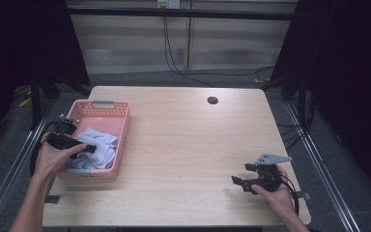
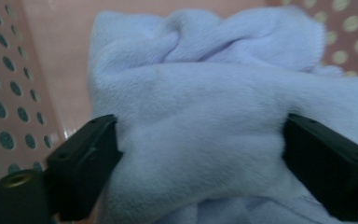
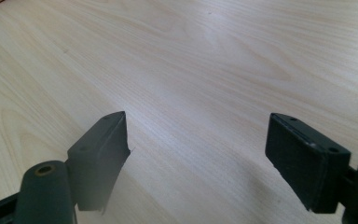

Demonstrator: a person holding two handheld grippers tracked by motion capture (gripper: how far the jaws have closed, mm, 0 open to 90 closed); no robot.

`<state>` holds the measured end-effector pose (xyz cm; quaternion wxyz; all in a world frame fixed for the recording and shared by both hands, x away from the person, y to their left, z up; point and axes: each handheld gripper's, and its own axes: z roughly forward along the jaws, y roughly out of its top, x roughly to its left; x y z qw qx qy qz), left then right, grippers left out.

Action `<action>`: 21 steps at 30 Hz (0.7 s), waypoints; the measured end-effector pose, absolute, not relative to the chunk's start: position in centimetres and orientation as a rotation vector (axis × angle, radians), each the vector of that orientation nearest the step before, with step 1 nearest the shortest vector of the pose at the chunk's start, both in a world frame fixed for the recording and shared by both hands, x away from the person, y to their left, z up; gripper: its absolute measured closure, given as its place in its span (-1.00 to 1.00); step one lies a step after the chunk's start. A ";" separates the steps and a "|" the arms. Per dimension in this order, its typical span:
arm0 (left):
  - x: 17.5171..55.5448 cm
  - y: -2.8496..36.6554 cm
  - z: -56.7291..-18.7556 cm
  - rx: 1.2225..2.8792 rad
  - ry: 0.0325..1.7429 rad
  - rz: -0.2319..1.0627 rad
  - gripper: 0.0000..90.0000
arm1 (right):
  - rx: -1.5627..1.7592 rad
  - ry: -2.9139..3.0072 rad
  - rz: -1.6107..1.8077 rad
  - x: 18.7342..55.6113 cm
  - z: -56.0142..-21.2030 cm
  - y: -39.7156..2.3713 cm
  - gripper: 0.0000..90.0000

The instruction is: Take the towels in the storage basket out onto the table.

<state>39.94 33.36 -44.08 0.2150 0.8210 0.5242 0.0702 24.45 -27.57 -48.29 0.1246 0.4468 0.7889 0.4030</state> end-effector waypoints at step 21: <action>42.3 30.1 -46.5 2.532 1.504 0.021 -0.83 | 1.268 2.343 1.157 24.5 -48.4 -27.0 -0.53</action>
